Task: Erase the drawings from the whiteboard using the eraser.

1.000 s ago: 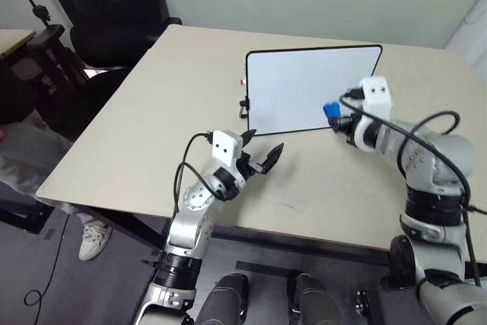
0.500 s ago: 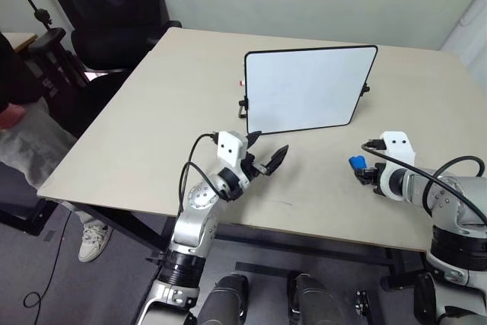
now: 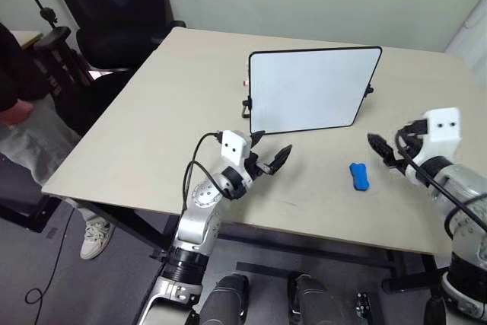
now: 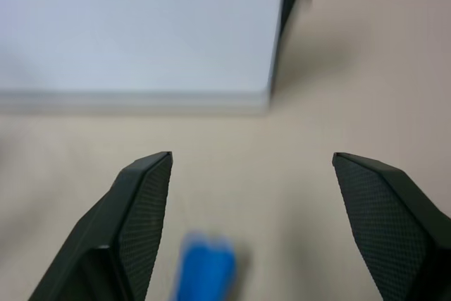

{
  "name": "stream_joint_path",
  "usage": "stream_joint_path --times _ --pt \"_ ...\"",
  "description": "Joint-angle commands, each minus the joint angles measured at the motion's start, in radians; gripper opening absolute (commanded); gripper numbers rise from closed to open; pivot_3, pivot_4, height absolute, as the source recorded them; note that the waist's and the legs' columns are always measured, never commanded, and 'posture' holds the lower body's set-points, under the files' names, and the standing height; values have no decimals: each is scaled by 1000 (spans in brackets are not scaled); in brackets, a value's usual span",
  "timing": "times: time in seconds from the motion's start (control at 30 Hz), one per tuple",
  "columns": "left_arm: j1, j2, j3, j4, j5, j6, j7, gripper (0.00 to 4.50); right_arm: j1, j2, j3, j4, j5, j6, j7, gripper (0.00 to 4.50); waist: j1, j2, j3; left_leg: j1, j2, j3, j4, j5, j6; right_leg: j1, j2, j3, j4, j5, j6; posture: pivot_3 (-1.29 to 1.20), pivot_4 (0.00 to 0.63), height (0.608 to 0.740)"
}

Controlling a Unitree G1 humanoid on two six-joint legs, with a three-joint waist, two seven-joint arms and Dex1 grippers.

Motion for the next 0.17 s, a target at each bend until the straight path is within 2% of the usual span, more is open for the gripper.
stream_joint_path --times 0.03,0.17 --pt "-8 -3 -3 -30 -4 -19 -10 4500 38 73 -26 -95 122 -92 46 3892 -2 0 0 0 0 0 0 0 0 0 0 0 0 0 1 0 150 740" --pt "-4 2 -3 -42 -5 -13 -8 4500 76 108 14 -125 154 -129 25 3892 -2 0 0 -1 0 0 0 -1 1 1 0 0 -1 -2 3 0 150 740"
